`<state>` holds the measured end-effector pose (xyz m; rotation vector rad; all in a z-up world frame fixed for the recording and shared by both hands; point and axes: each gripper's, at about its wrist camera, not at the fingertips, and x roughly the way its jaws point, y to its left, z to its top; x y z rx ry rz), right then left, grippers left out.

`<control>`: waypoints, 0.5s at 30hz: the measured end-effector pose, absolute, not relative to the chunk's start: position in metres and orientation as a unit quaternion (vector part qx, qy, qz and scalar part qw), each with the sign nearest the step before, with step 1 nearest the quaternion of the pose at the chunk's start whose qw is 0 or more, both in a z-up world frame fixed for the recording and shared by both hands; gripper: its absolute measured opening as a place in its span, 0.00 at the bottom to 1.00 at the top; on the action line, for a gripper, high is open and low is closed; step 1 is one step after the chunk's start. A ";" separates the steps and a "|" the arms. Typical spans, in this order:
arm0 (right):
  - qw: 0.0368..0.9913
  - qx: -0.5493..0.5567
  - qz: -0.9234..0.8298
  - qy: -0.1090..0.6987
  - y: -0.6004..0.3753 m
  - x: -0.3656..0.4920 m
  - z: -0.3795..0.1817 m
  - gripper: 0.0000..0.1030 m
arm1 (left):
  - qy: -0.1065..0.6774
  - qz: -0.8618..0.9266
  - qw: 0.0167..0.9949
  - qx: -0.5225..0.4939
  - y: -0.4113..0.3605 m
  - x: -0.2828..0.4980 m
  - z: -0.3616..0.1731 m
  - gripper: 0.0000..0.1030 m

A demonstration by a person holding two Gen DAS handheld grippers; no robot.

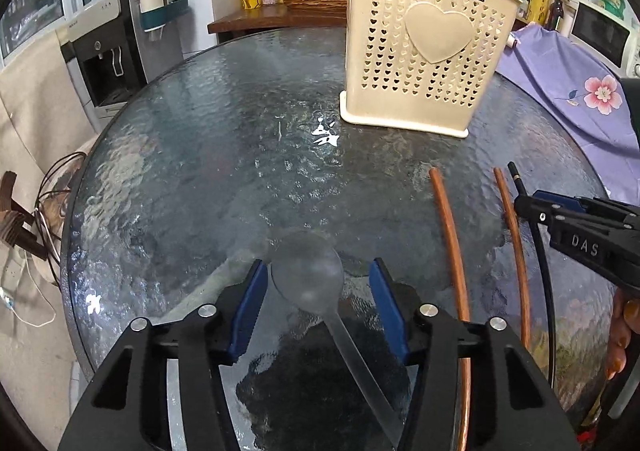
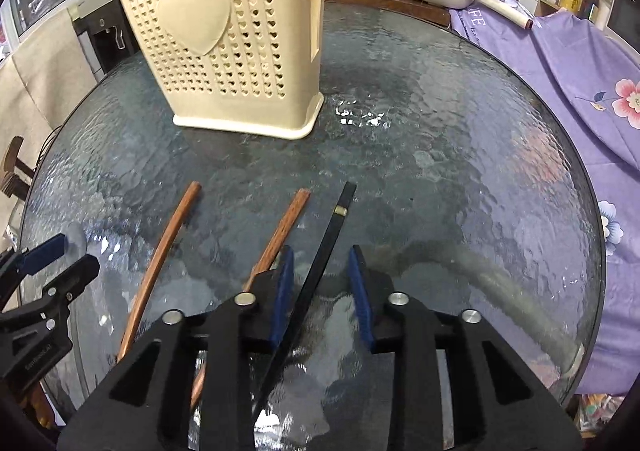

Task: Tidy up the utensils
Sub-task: 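Grasp the clear plastic spoon with the left tool while the right tool grasps the black chopstick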

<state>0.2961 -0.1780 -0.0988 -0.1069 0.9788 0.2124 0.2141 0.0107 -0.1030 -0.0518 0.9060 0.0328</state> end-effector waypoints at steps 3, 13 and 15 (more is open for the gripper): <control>0.876 -0.052 0.103 0.468 -0.175 0.301 -0.099 0.22 | 0.440 0.011 0.898 -0.027 0.010 0.218 -0.102 0.43; 0.876 -0.057 0.109 0.466 -0.173 0.307 -0.099 0.12 | 0.444 -0.009 0.896 -0.013 -0.004 0.237 -0.101 0.34; 0.877 -0.056 0.110 0.465 -0.175 0.308 -0.099 0.11 | 0.445 -0.015 0.895 -0.014 -0.004 0.240 -0.100 0.34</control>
